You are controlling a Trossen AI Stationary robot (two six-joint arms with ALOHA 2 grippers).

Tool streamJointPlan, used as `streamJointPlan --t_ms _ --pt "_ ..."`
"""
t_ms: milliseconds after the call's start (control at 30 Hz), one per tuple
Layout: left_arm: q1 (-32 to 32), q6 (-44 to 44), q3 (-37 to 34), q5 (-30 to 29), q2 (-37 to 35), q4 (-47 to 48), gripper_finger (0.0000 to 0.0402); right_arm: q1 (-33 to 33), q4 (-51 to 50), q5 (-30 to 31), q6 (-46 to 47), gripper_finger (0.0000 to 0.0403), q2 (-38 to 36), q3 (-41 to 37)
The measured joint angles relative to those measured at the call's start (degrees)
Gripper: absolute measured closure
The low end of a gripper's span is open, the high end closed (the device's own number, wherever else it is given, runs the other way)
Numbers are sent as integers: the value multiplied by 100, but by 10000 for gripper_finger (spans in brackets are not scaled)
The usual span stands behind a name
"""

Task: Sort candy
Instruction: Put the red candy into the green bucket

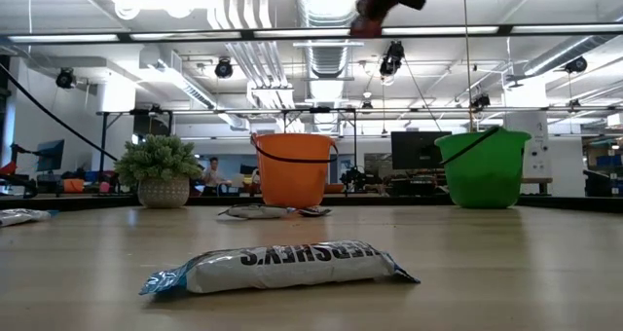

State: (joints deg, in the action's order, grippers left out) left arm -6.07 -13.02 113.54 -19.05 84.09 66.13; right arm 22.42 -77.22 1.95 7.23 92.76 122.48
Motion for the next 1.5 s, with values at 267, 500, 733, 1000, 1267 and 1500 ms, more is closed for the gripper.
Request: streamJointPlan --t_ms 267,500,733,1000,1267,1500 --pt "-6 0 -31 -11 2 201 301 879 -624 13 -291 394 -36 0" --pt "-6 14 9 -11 4 334 301 1759 -1119 9 -516 394 -38 0" --pt "-6 20 4 -13 -2 489 301 2508 -1282 -69 -665 394 -47 -9" --pt "-6 22 2 -12 -2 487 301 3035 -1278 -86 -571 394 -51 -127" --pt "-4 23 2 -166 -13 606 301 3249 -1276 -41 -433 394 -51 -668" --pt "-6 63 2 -361 -31 760 301 3276 -1278 -36 -486 394 -88 -1511"
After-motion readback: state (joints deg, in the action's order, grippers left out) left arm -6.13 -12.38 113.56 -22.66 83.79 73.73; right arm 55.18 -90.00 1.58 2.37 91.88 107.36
